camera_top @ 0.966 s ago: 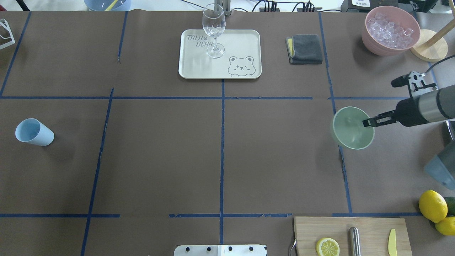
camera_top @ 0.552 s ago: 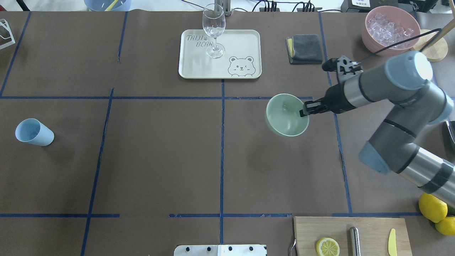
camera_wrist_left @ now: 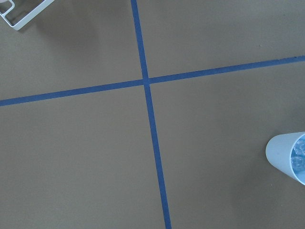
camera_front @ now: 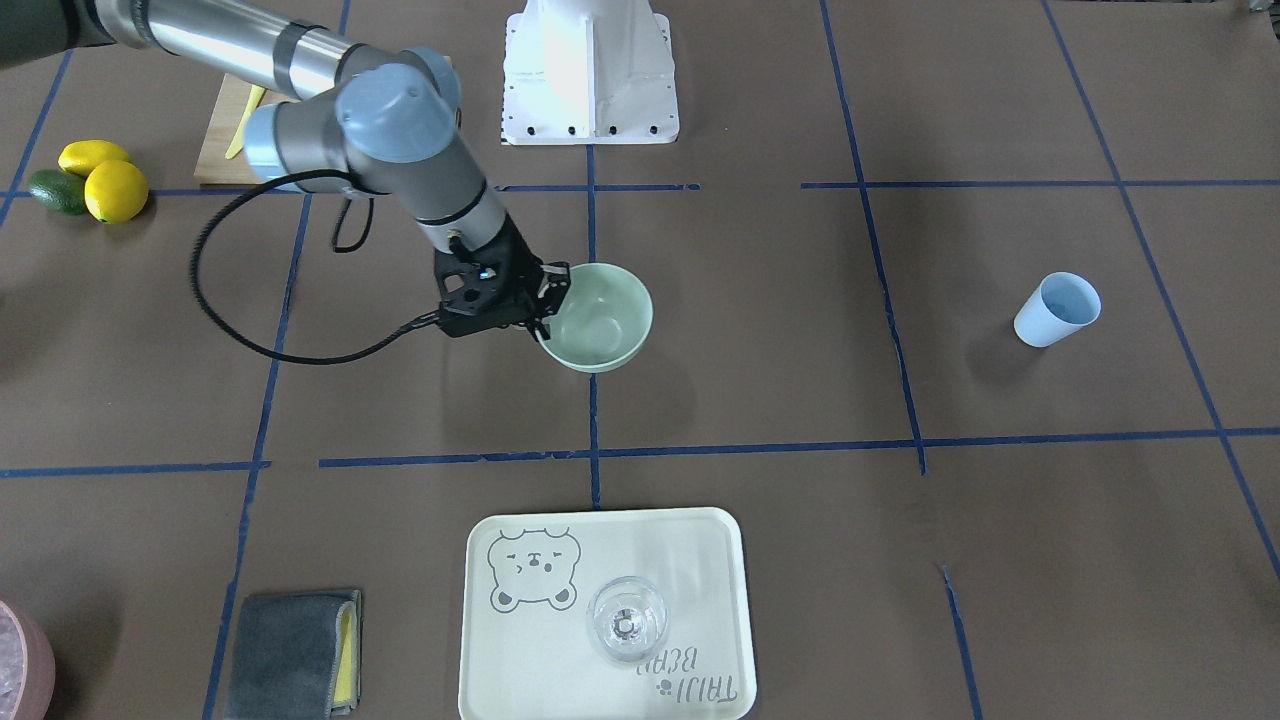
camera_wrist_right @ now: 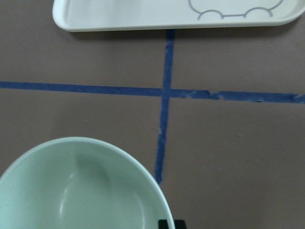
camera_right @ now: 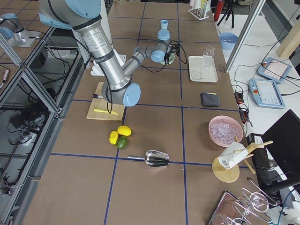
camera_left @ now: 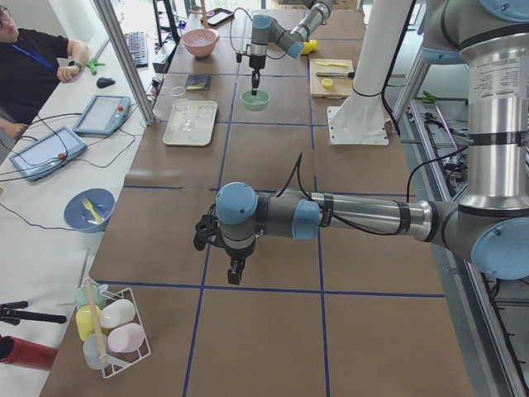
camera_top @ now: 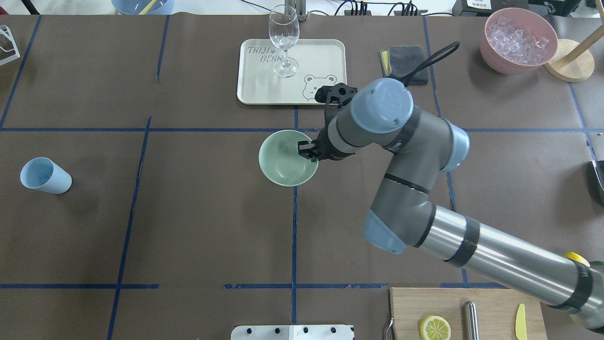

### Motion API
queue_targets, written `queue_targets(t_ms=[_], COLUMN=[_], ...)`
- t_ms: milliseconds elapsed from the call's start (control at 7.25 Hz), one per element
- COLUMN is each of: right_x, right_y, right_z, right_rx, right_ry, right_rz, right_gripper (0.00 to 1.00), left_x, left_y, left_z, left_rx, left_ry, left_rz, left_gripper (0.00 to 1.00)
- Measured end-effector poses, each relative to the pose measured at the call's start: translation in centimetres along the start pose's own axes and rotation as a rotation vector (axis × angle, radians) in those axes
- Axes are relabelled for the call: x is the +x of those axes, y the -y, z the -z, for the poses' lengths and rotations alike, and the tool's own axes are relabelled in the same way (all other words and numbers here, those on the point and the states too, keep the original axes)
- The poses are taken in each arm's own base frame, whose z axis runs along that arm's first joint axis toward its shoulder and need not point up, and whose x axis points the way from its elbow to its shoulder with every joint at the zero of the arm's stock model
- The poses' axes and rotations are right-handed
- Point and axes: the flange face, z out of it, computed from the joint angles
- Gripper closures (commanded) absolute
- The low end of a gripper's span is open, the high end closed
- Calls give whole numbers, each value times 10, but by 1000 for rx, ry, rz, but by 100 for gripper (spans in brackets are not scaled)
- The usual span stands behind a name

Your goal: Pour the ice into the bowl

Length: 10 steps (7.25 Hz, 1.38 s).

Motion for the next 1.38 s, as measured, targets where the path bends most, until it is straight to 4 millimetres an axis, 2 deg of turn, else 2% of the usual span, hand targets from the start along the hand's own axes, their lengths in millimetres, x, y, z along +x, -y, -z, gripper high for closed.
queue_targets(t_ms=[138,276,414,552,828,966,1103,1379], right_x=[-32,-49,-57,-61,-65,-65,-58,-30], right_y=[-5,-13,-20,-23,-26,-18,1,46], right_z=[-25,-43,-53,-56,-56,-46,-29,15], right_rx=[-3,-8,-11,-11,-13,-3,15,35], right_ry=[-36,-61,-72,-75,-72,-62,-54,-115], right_rz=[-15,-17,-14,-12,-7,-8,-16,-12], right_gripper=[100,98,24,0,0,0,0,0], left_x=[0,0,1,1,0,-1,-1,3], left_y=[0,1,1,1,2,1,1,5], left_z=[0,0,0,0,0,-1,-1,3], left_rx=[0,1,1,4,14,13,14,29], left_ry=[0,0,0,0,1,1,2,8], left_rz=[-1,-2,-2,-5,-15,-14,-15,-31], left_gripper=[0,0,0,0,0,0,0,0])
